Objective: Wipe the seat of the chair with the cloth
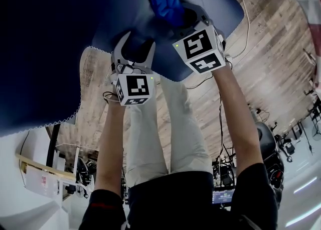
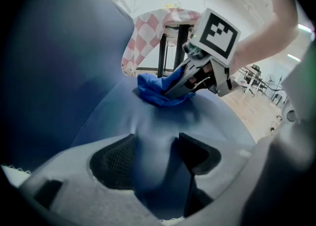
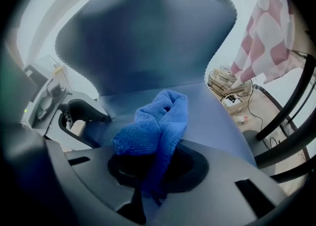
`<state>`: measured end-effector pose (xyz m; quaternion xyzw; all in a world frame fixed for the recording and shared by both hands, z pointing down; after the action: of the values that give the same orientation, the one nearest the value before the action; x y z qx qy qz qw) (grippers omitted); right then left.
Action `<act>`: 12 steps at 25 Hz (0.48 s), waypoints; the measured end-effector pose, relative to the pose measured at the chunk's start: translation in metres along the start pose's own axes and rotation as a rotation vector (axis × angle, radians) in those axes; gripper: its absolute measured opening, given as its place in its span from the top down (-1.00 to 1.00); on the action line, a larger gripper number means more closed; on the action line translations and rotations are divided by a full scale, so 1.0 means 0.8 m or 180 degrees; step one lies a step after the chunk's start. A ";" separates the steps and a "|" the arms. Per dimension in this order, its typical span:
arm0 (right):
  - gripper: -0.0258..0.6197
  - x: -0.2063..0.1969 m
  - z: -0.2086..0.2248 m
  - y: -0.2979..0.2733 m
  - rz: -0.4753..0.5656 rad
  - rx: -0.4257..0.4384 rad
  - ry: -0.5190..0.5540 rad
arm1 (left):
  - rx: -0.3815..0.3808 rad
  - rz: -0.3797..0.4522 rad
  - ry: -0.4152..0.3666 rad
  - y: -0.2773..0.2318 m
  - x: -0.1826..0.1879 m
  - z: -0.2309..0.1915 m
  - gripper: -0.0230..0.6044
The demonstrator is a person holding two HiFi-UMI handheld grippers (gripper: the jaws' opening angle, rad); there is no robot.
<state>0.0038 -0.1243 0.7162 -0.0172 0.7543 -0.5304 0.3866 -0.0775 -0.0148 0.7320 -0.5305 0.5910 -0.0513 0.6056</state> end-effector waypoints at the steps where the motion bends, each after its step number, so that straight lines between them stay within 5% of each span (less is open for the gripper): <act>1: 0.72 0.007 -0.005 -0.004 0.0000 0.0003 0.0029 | 0.0003 0.0002 0.0001 0.001 -0.001 0.000 0.03; 12: 0.72 0.031 -0.014 -0.019 -0.0013 -0.0059 0.0071 | 0.0031 0.0029 -0.0032 0.003 0.000 -0.002 0.04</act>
<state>-0.0264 -0.1330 0.7164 -0.0163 0.7634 -0.5243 0.3769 -0.0802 -0.0145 0.7310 -0.5251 0.5901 -0.0489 0.6113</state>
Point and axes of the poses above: the fingertips, and each gripper's own axes: y backward along the fingers, z to its right, x out of its top, the point moved 4 cm from there along y, backward along the fingers, and after that the axes turned 15 degrees about -x, right-handed, at the moved point
